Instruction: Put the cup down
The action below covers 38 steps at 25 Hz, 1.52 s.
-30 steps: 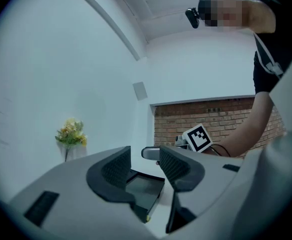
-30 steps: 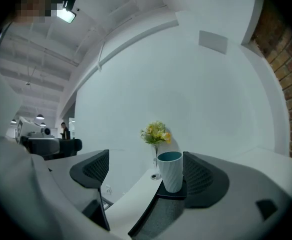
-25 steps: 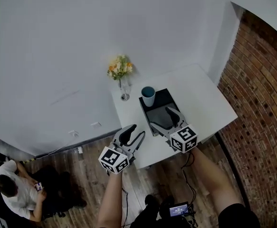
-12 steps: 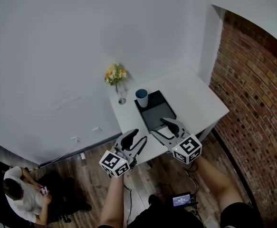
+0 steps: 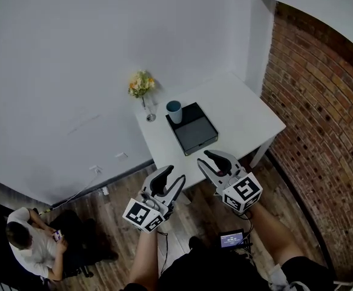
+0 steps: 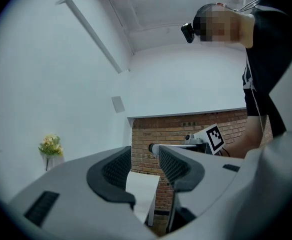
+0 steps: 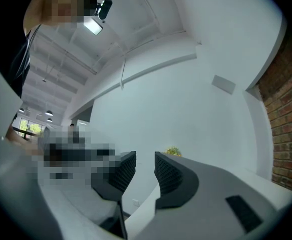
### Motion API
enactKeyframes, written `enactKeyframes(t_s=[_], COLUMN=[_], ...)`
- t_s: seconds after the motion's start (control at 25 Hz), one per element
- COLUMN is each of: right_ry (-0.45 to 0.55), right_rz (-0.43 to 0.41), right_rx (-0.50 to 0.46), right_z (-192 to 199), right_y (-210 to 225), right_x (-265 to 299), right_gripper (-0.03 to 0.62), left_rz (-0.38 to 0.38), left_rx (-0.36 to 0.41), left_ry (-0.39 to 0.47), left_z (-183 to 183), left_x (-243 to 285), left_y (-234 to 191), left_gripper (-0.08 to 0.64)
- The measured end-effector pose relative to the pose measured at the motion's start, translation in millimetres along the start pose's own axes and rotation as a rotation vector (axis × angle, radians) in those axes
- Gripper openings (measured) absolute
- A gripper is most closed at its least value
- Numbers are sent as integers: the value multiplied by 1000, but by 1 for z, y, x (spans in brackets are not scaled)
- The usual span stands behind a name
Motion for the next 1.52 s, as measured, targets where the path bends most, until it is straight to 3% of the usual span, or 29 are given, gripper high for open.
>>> enactKeyframes(t_s=[0.6, 1.52], right_ry=[4, -18], right_rz=[39, 16], right_rx=[12, 7], right_z=[-6, -8], right_y=[-6, -5], right_x=[-25, -27], right_gripper=[18, 11], left_rz=[19, 21], left_rx=[-6, -9], left_ry=[-5, -14], left_z=[2, 6], left_x=[1, 12], left_y=[26, 30], left_gripper=[183, 155])
Point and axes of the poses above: the fingertips, and each gripper's own axes: x forward along the fingers, y to its right, z out of its underside, the point moved 9 cm from there along -x, backward along the fingers, and after that the axes turned 9 degrees about -x, right-handed, at the moved point
